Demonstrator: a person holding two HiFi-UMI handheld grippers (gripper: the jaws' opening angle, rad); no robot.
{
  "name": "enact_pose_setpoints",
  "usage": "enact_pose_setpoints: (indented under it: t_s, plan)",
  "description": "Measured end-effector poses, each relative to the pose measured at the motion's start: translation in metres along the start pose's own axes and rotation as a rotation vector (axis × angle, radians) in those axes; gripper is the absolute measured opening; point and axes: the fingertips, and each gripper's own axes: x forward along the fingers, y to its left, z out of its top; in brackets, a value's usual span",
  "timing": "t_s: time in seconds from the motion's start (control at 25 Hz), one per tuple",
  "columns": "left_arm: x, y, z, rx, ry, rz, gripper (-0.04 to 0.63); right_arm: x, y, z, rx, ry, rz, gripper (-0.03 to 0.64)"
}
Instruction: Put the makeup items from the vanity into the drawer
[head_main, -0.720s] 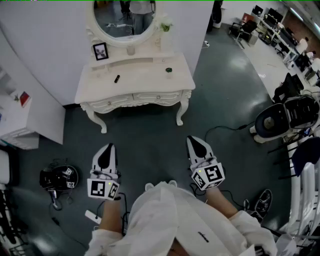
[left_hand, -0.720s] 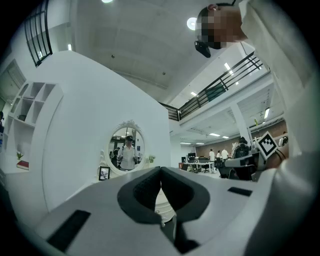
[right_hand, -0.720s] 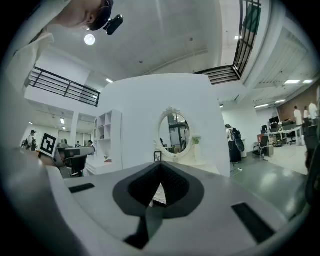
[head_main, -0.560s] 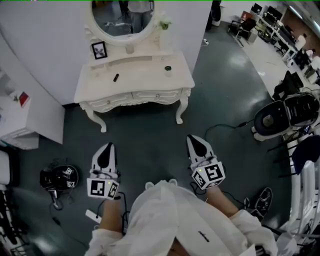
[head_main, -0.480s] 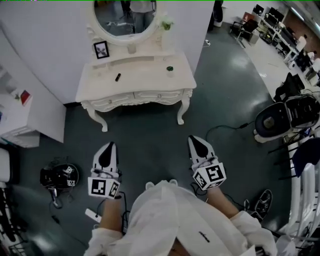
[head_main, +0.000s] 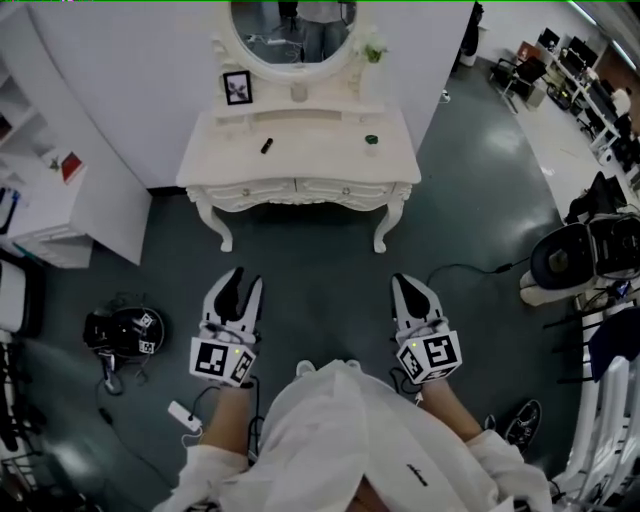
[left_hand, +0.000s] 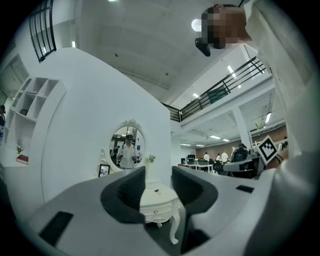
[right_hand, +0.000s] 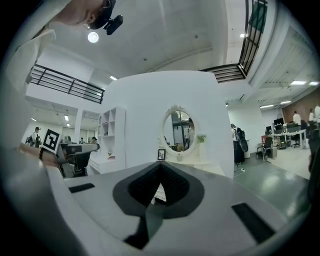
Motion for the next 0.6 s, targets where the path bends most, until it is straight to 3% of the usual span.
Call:
enact_pose_setpoints:
  t_s: [0.04,0.24,0.6]
  plan:
    - [0.0,0.001,-0.001,-0.006,0.0,-0.008,0.191,0.002,0.002,-0.001,0.001,0.002,0.0,0.018]
    - [-0.008,0.012,-0.006,0.01,0.01,-0.016,0.318,0.017,0.018,-0.006,0.004,0.011,0.009,0.017]
    - [-0.036,0.056,-0.02,-0.016,0.032,0.017,0.356,0.048,0.068,-0.013,0.001,0.014,0.045,0.018]
